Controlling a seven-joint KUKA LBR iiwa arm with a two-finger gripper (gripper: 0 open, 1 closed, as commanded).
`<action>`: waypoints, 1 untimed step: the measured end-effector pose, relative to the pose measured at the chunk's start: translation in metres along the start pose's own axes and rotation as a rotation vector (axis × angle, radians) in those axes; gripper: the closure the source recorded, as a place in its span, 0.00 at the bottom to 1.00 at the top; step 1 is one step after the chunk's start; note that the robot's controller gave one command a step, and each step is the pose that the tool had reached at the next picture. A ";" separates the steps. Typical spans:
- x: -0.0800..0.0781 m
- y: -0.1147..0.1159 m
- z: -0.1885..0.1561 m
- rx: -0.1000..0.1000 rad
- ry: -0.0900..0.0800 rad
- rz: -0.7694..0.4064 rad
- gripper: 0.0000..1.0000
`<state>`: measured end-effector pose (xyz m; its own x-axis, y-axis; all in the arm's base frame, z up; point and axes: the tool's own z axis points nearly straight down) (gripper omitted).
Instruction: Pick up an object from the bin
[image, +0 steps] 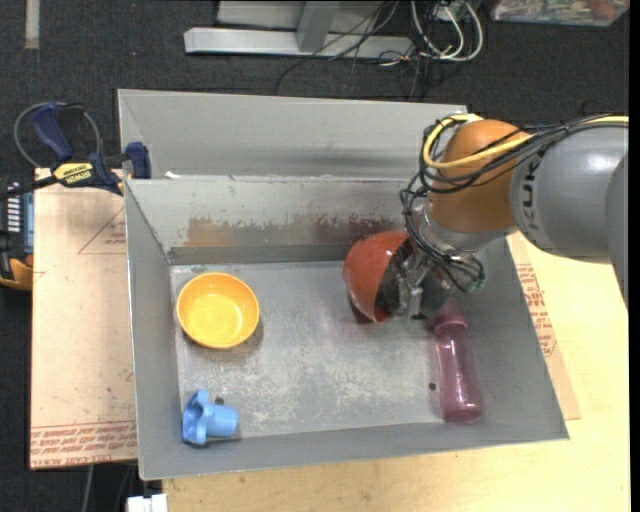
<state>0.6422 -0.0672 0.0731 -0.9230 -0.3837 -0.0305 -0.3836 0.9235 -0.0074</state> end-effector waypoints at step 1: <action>0.000 0.000 0.000 0.000 0.000 0.000 1.00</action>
Offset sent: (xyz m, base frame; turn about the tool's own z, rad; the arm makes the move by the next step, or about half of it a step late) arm 0.0000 0.0000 0.0000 0.0000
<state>0.6422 -0.0672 0.0731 -0.9230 -0.3837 -0.0306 -0.3837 0.9234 -0.0074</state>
